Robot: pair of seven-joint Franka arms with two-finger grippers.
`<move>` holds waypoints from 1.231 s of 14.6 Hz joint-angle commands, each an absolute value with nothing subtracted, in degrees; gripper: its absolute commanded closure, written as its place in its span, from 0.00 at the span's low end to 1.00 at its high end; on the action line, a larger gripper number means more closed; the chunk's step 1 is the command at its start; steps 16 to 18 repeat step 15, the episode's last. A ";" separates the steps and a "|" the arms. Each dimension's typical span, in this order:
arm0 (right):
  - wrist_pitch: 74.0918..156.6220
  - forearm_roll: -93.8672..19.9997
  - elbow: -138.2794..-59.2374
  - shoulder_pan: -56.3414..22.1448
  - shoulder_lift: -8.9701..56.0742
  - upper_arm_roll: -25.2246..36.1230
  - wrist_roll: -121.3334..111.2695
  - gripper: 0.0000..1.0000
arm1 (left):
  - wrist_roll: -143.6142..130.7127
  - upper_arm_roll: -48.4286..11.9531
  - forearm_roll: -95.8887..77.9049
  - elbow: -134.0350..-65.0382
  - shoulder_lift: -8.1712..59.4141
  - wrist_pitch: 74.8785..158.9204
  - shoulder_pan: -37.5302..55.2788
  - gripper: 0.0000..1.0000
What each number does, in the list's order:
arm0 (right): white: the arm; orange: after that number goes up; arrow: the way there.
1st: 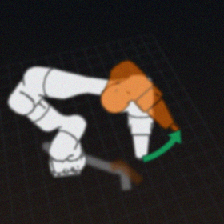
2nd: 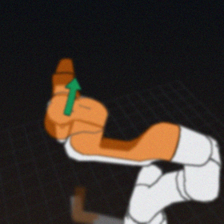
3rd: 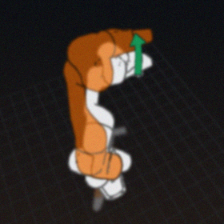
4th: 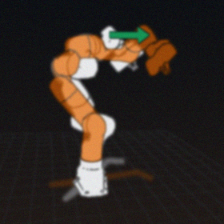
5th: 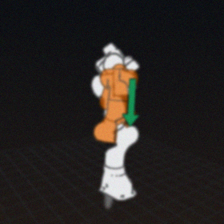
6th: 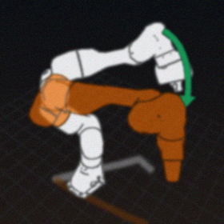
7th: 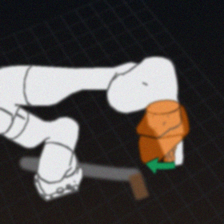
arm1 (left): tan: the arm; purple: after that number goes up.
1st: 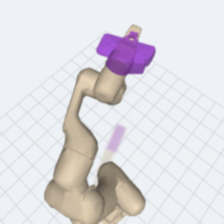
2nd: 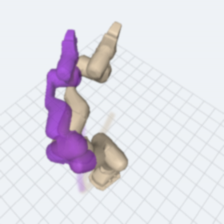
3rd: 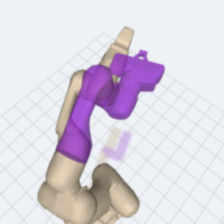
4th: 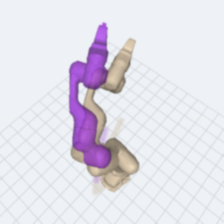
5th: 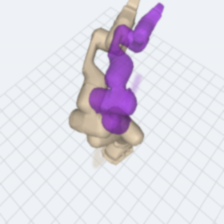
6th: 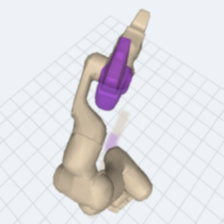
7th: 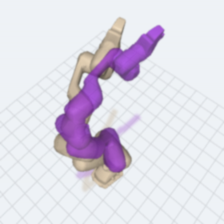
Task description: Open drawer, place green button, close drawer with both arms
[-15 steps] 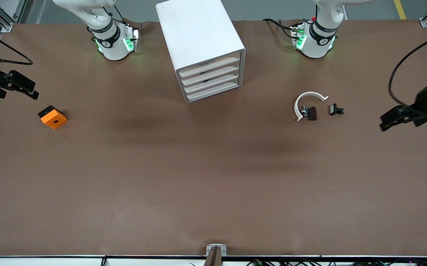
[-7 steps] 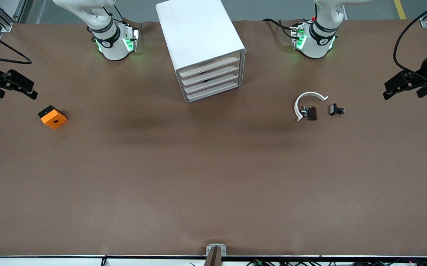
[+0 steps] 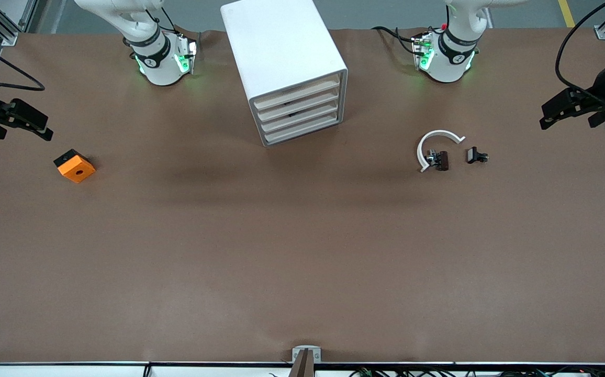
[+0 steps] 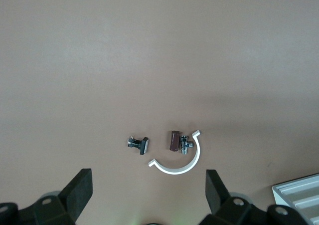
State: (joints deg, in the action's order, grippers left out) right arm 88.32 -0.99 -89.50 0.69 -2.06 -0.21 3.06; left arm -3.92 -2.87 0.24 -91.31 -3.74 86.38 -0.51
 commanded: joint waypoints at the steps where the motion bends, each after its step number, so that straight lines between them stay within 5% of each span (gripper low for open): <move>1: 87.89 -0.53 -87.89 0.26 -1.23 0.18 2.64 0.00 | -3.34 -3.60 0.00 -89.21 -2.63 84.29 -1.41 0.00; 18: 87.89 -0.53 -87.89 0.26 -1.23 0.18 2.64 0.00 | -4.39 -3.60 0.61 -88.51 -2.46 84.37 -0.97 0.00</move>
